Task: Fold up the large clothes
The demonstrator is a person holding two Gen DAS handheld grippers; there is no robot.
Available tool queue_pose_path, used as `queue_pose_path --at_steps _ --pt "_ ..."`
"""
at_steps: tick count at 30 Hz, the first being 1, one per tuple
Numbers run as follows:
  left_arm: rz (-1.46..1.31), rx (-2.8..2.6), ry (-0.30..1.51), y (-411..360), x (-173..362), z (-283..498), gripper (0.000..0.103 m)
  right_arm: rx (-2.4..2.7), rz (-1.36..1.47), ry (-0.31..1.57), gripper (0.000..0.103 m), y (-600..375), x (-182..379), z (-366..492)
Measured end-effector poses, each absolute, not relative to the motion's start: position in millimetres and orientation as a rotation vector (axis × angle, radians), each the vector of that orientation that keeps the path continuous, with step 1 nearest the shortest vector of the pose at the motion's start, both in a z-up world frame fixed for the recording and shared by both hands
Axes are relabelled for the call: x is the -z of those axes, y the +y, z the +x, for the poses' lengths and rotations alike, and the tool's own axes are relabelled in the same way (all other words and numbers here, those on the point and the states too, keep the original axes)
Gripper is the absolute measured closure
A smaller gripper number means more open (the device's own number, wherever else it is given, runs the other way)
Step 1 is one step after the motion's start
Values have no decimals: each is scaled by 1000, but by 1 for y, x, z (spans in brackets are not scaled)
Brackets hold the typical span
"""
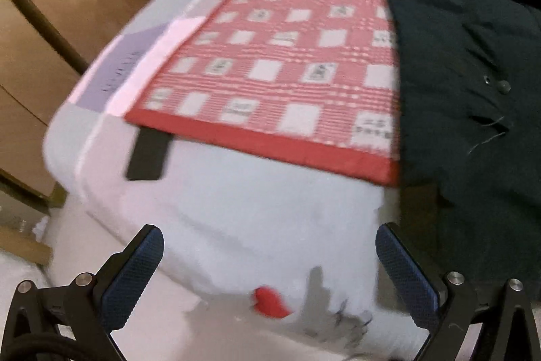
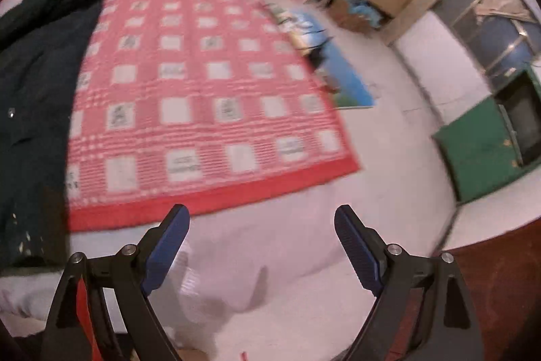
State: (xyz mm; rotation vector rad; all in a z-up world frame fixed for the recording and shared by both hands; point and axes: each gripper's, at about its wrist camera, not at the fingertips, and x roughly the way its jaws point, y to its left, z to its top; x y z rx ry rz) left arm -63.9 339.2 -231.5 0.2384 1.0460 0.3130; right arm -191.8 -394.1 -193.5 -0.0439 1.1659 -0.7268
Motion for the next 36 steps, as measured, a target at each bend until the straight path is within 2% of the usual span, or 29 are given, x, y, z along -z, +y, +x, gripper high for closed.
queue_pose_path --at_steps 4,11,22,27,36 --pt "233 -228 1042 324 232 -74 0 702 -33 1129 13 -371 177 -202" --pt "242 -69 1088 277 266 -83 0 470 31 1180 13 -286 224 -165" --pt "269 -125 1142 294 301 -106 0 432 72 1216 13 -256 248 -157" --pt "215 -140 1058 293 293 -80 0 406 42 1234 13 -247 260 -154" --pt "327 -140 960 268 286 -44 0 384 18 1246 13 -237 282 -153"
